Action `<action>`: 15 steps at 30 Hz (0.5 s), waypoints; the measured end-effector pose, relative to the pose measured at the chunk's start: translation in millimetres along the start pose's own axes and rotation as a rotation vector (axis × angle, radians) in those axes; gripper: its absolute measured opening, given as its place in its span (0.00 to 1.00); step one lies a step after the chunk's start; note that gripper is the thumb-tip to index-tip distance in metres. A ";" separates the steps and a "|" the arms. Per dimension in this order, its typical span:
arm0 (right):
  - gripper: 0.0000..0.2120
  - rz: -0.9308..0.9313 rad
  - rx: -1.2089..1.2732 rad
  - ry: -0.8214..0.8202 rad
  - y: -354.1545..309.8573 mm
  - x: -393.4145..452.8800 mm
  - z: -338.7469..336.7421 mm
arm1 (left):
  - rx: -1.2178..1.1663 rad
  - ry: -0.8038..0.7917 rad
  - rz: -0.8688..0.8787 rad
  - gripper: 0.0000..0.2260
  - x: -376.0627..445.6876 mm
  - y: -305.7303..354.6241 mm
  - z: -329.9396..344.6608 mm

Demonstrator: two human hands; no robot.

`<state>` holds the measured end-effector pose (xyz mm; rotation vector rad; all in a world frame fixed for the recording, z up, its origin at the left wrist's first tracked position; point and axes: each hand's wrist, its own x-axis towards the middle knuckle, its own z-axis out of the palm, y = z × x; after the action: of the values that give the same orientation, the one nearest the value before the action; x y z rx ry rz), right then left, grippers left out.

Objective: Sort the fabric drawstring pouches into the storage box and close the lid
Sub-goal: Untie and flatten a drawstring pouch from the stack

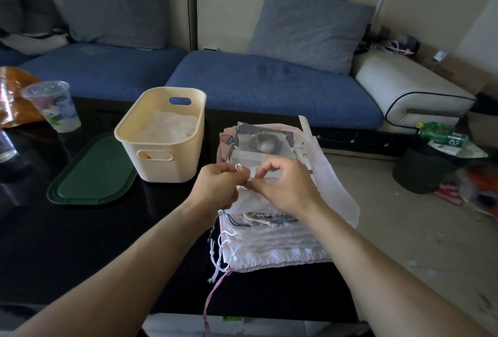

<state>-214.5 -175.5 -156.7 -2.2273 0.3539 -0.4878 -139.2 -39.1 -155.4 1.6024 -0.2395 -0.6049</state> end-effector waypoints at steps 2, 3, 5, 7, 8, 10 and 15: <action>0.08 -0.086 -0.036 0.064 -4.7 -1.3 -3.1 | -0.073 -0.038 -0.054 0.08 -1.0 1.0 0.5; 0.06 -0.127 -0.044 0.067 -7.2 -0.9 -4.6 | -0.096 -0.048 -0.071 0.08 -1.0 1.9 -0.2; 0.04 -0.193 -0.082 0.046 -9.6 -1.6 -7.4 | -0.116 -0.042 -0.093 0.08 0.3 2.2 -0.7; 0.06 -0.229 -0.137 0.027 -8.5 -1.9 -7.3 | -0.125 -0.018 -0.100 0.10 2.4 0.7 -1.3; 0.06 -0.236 -0.160 0.020 -8.3 -2.2 -6.9 | -0.129 -0.009 -0.104 0.11 3.1 0.0 -1.1; 0.07 -0.234 -0.194 0.006 -8.3 -2.3 -6.0 | -0.115 -0.002 -0.105 0.10 2.8 0.1 -1.4; 0.08 -0.192 -0.247 -0.077 -11.2 -2.8 -11.6 | -0.026 0.092 -0.086 0.15 2.7 -0.3 -1.3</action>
<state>-221.2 -175.0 -141.8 -2.5272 0.1671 -0.4782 -136.3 -39.3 -156.3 1.6171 -0.0945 -0.5958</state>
